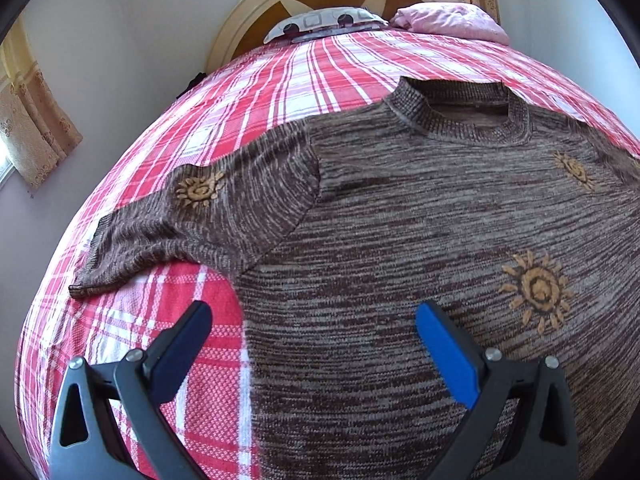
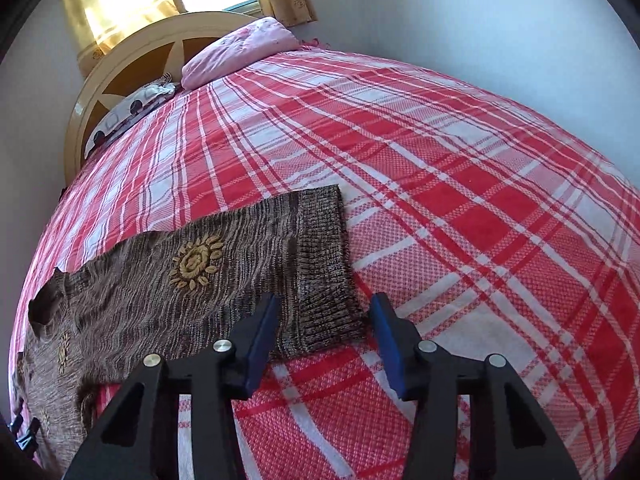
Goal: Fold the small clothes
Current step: 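Close the right tool on the sleeve cuff edge, then fold the held sleeve across the sweater body, then open the right tool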
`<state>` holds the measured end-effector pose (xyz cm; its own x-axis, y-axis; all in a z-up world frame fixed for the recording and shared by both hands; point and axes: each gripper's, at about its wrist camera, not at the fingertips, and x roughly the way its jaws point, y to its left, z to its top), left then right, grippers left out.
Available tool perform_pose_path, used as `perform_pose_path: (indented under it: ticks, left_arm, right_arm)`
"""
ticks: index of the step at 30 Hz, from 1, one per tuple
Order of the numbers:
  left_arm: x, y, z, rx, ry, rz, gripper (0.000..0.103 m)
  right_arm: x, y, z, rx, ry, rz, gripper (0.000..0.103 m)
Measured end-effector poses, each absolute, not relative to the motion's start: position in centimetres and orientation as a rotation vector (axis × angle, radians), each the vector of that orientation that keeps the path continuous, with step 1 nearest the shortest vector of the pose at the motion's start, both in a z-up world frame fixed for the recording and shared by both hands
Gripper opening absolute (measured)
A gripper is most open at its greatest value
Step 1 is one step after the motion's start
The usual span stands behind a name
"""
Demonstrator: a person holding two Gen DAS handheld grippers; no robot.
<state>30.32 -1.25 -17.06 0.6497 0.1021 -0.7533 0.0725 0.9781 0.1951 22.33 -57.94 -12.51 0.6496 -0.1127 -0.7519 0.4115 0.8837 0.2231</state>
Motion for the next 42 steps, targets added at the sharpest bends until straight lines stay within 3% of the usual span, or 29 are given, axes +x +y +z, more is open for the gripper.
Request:
perform_pose_path:
  ticks: [3, 5, 9, 13, 24, 33, 37, 38, 40, 42]
  left_arm:
    - [30.6, -1.0, -17.2, 0.203, 0.874, 0.009, 0.103]
    - [30.7, -1.0, -17.3, 0.195, 0.881, 0.003, 0.103]
    - [31.2, -0.4, -17.6, 0.137, 0.914, -0.028, 0.103]
    - [31.9, 1.2, -18.2, -0.007, 0.965, -0.074, 0.103]
    - [31.8, 0.9, -18.4, 0.011, 0.956, -0.073, 0.103]
    - [31.4, 0.8, -18.3, 0.012, 0.955, -0.072, 0.103]
    - [31.3, 0.8, -18.3, 0.012, 0.955, -0.073, 0.103]
    - [31.3, 0.8, -18.2, 0.008, 0.955, -0.075, 0.103]
    - [31.4, 0.8, -18.2, 0.003, 0.954, -0.079, 0.103]
    - [31.4, 0.6, -17.8, 0.014, 0.966, -0.094, 0.103]
  right_arm:
    - [22.8, -58.1, -12.7, 0.407, 0.812, -0.298, 0.043]
    - [23.2, -58.3, -12.9, 0.416, 0.819, -0.296, 0.022]
    - [24.1, -58.2, -12.6, 0.424, 0.832, -0.275, 0.012]
    - [24.8, -56.5, -11.0, 0.358, 0.795, -0.264, 0.011]
    - [27.9, -42.2, -4.7, 0.069, 0.674, -0.034, 0.010]
    - [28.4, -27.1, -7.7, -0.148, 0.721, 0.247, 0.009]
    - [28.4, -24.2, -11.1, -0.168, 0.839, 0.367, 0.014]
    - [28.0, -24.2, -11.6, -0.166, 0.855, 0.392, 0.031]
    - [26.3, -25.0, -11.7, -0.141, 0.848, 0.425, 0.054]
    - [24.0, -26.9, -11.2, -0.066, 0.834, 0.459, 0.054]
